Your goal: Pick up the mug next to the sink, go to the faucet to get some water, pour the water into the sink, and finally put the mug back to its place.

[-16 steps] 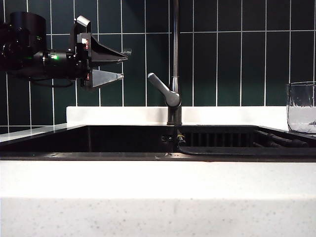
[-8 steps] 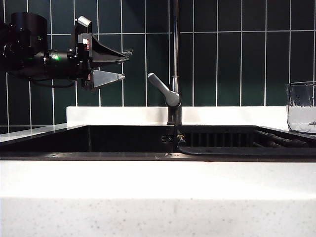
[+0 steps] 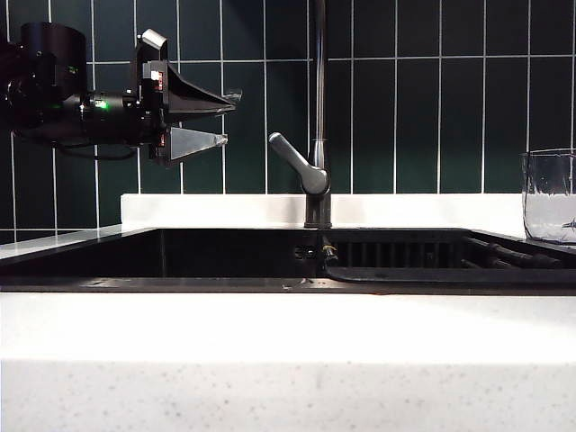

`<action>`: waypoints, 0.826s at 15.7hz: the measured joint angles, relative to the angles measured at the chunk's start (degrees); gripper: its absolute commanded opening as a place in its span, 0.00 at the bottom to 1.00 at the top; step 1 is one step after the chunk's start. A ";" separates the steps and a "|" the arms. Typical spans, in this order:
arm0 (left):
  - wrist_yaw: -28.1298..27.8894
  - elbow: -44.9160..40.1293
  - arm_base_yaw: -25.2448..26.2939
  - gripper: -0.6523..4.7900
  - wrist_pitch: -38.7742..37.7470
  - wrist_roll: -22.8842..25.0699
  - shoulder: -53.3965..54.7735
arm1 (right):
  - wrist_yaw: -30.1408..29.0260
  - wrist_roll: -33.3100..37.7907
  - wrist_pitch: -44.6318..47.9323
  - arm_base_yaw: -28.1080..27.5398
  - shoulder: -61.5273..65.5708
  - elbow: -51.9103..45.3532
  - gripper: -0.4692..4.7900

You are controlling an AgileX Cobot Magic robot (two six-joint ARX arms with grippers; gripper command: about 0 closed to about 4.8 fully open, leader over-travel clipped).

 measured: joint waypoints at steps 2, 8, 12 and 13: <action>0.22 0.07 -0.02 1.00 0.00 0.33 0.07 | -0.76 0.39 0.11 0.22 1.29 1.31 0.58; 2.58 7.96 -1.60 1.00 -2.58 0.11 5.64 | -2.34 0.55 0.35 1.03 4.24 2.10 0.54; 2.54 15.89 -2.16 1.00 -5.27 0.04 11.13 | -2.86 0.55 0.59 1.01 4.72 2.10 0.53; 2.60 17.42 -2.19 1.00 -6.51 0.07 12.24 | -2.95 0.55 1.20 1.03 4.96 2.12 0.49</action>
